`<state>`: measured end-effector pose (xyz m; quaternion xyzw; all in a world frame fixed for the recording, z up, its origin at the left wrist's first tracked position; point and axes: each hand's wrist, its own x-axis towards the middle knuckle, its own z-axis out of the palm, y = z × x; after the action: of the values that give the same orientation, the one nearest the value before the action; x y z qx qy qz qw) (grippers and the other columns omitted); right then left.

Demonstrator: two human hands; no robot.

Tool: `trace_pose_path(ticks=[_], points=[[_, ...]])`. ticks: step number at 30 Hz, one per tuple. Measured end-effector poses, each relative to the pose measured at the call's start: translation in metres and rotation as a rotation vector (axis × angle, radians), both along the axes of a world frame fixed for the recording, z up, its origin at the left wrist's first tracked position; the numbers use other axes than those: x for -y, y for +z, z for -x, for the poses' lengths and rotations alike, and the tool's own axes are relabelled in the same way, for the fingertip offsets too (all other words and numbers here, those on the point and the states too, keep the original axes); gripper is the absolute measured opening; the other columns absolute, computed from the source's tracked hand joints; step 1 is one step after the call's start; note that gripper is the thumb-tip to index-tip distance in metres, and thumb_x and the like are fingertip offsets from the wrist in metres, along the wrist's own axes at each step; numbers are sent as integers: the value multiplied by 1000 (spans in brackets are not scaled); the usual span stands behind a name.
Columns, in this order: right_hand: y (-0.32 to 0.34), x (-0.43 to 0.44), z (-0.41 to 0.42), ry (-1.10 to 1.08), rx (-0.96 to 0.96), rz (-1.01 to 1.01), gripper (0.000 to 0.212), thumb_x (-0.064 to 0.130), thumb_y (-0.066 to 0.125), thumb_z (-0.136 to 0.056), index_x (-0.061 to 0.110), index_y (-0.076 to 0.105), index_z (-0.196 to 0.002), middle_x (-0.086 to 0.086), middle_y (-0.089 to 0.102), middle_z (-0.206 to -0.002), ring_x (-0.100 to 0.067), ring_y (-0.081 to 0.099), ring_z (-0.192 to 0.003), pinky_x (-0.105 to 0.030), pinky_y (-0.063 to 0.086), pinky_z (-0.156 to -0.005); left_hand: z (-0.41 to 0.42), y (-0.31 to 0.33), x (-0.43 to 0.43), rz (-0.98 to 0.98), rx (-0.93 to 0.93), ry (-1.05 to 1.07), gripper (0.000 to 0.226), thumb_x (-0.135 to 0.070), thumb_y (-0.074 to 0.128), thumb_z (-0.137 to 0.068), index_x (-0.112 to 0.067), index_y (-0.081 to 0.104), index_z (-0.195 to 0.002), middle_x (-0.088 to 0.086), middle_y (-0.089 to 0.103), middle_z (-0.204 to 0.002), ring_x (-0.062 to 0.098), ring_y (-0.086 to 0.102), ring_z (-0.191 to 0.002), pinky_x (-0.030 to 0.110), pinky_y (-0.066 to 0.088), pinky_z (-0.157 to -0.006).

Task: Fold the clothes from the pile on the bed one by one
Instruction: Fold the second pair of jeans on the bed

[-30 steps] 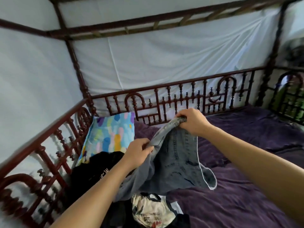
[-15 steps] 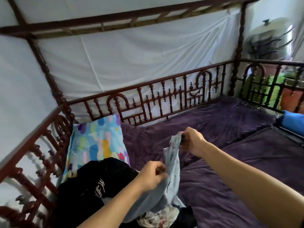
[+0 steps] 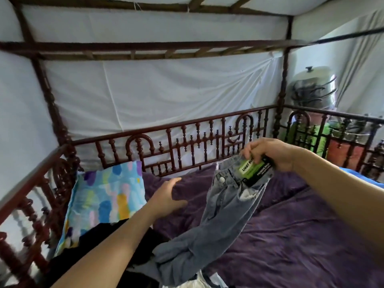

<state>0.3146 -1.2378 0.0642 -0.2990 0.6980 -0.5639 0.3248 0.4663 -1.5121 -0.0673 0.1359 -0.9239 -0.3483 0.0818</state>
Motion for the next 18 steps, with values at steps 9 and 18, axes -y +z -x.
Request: trace_pose_path(ticks=[9, 18], points=[[57, -65, -40, 144, -261, -78, 28, -8, 46, -47, 13, 64, -48, -2, 63, -69, -11, 55, -59, -19, 43, -51, 88, 36, -95, -804, 179, -332, 55, -25, 71, -72, -30, 54, -123, -4, 65, -118, 13, 62, -109, 25, 51, -76], [55, -161, -45, 42, -255, -122, 32, -11, 46, -51, 13, 66, -50, -5, 63, -67, -15, 55, -61, -22, 45, -55, 126, 32, -202, -530, 257, -616, 61, -9, 66, -70, -28, 53, -126, 7, 62, -115, 15, 59, -100, 31, 44, -87]])
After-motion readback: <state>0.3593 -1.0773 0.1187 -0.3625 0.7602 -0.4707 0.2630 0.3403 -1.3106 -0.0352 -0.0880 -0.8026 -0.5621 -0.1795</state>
